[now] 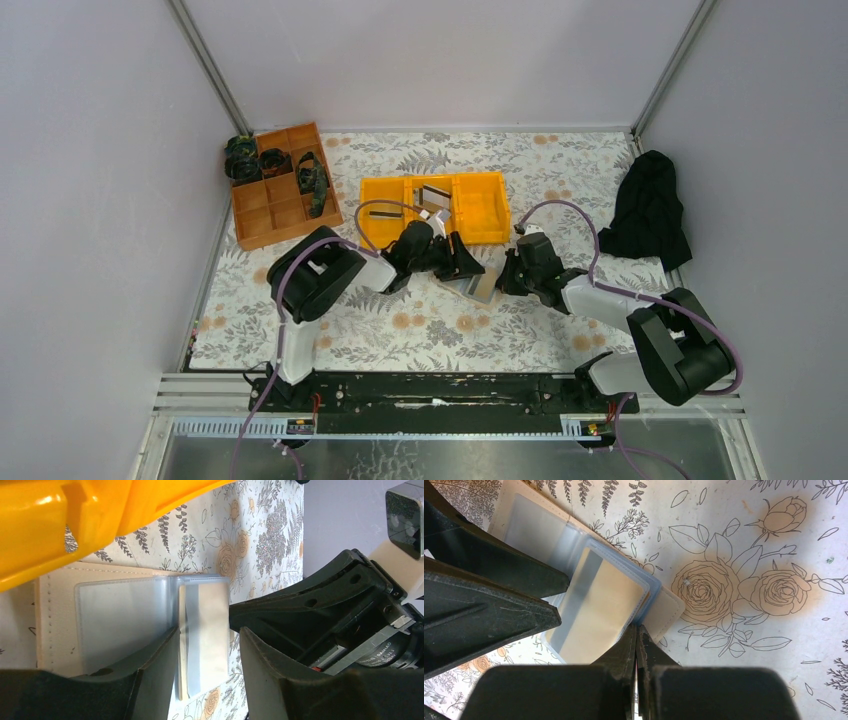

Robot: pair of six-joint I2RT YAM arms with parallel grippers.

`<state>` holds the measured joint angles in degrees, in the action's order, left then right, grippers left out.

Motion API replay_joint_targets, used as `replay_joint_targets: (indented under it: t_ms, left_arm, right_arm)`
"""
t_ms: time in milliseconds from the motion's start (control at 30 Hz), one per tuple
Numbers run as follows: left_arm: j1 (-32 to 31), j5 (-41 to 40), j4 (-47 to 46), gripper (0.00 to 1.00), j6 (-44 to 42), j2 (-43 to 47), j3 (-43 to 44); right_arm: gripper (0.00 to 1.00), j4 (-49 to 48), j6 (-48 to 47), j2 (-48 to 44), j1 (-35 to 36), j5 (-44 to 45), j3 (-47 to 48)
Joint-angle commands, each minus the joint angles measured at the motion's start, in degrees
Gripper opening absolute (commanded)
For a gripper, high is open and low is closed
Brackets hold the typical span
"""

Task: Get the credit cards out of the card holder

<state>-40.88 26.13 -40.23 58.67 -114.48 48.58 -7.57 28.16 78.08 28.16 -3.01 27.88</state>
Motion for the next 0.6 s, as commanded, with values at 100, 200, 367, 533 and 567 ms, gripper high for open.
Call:
replay_joint_targets:
  t_ms: [100,200,367,533,567]
  left_arm:
    - [-5.61,13.74,-5.61,0.51,6.47,-3.58,0.71]
    - [-5.66,15.28,-10.35,0.51,9.01,-4.36,-0.03]
    - [-5.53,15.01,-11.47,0.49,9.3,-5.12,-0.68]
    - [-5.07,11.93,-7.11,0.48,5.25,-2.51,-1.8]
    - [-5.1,11.19,-5.53,0.47,4.01,-1.93,-1.81]
  right_arm:
    - [0.0,0.11,0.53,3.48,0.85,-1.92,-0.19]
    - [0.0,-0.04,0.57,3.26,0.89,-2.2,-0.23]
    - [0.0,0.65,0.64,1.63,0.86,-2.32,0.01]
    - [0.0,1.76,0.84,-0.61,0.87,-2.19,0.5]
    - [0.0,1.99,0.8,-1.24,0.87,-2.18,0.67]
